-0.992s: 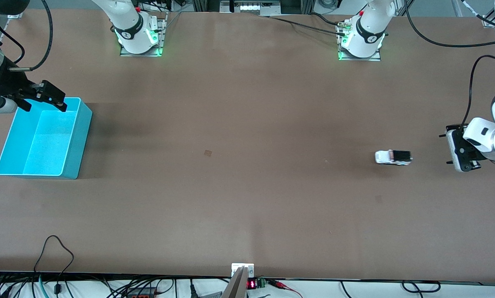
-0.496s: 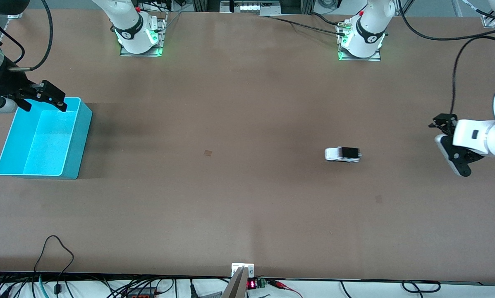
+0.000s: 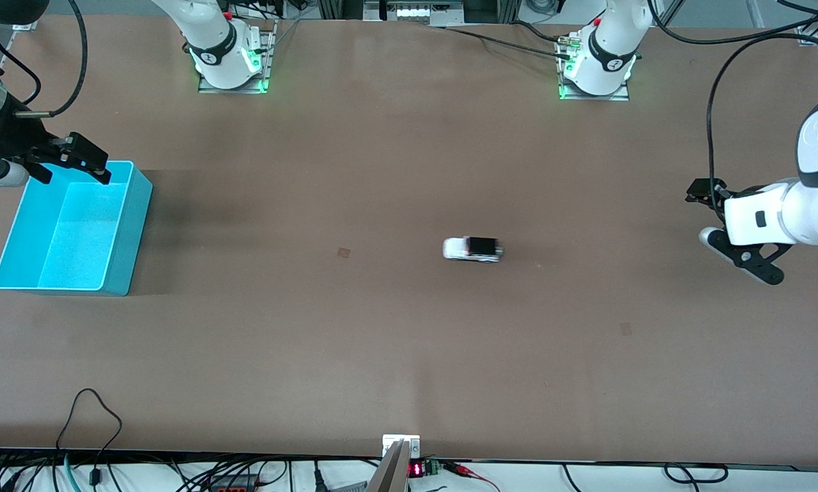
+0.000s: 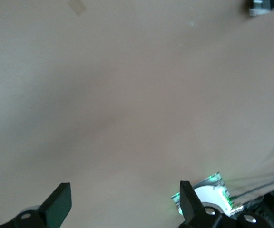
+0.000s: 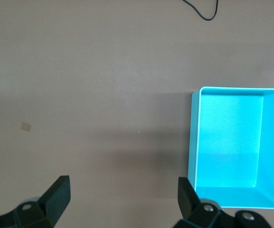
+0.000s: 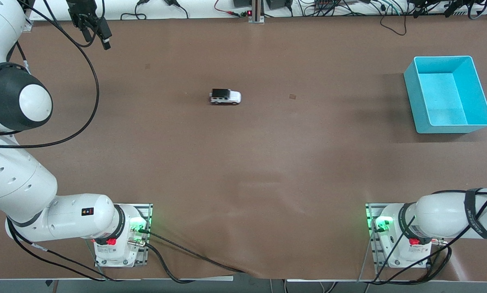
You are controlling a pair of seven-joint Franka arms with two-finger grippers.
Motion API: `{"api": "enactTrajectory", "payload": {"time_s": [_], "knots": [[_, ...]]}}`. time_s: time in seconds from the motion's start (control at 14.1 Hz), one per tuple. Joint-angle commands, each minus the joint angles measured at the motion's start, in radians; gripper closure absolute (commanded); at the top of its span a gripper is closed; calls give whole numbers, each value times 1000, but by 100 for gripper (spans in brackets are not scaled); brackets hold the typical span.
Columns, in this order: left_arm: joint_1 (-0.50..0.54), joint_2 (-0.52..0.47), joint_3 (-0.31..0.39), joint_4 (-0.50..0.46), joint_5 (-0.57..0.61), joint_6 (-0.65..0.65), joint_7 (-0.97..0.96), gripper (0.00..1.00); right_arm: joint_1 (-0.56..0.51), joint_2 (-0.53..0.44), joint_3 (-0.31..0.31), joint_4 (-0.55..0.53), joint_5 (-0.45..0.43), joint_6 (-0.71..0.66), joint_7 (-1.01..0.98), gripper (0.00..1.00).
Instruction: Wind and store white jeep toy
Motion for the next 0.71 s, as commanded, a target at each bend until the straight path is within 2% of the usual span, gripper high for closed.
{"api": "enactTrajectory", "payload": {"time_s": [0.0, 0.14, 0.28, 0.5, 0.64], "knots": [[-61, -88, 25, -14, 14, 35, -179, 0, -11, -12, 4, -4, 13, -13, -17, 0], [-94, -168, 57, -79, 11, 115, -349, 0, -11, -12, 4, -4, 14, -14, -17, 0], [-143, -225, 122, -142, -2, 217, -439, 0, -11, -12, 4, -4, 14, -14, -17, 0], [-161, -300, 178, -279, -51, 388, -444, 0, -15, -12, 4, -7, 14, -16, -17, 0], [-161, -322, 201, -314, -104, 410, -436, 0, -14, -12, 4, -18, 14, -17, -17, 0]]}}
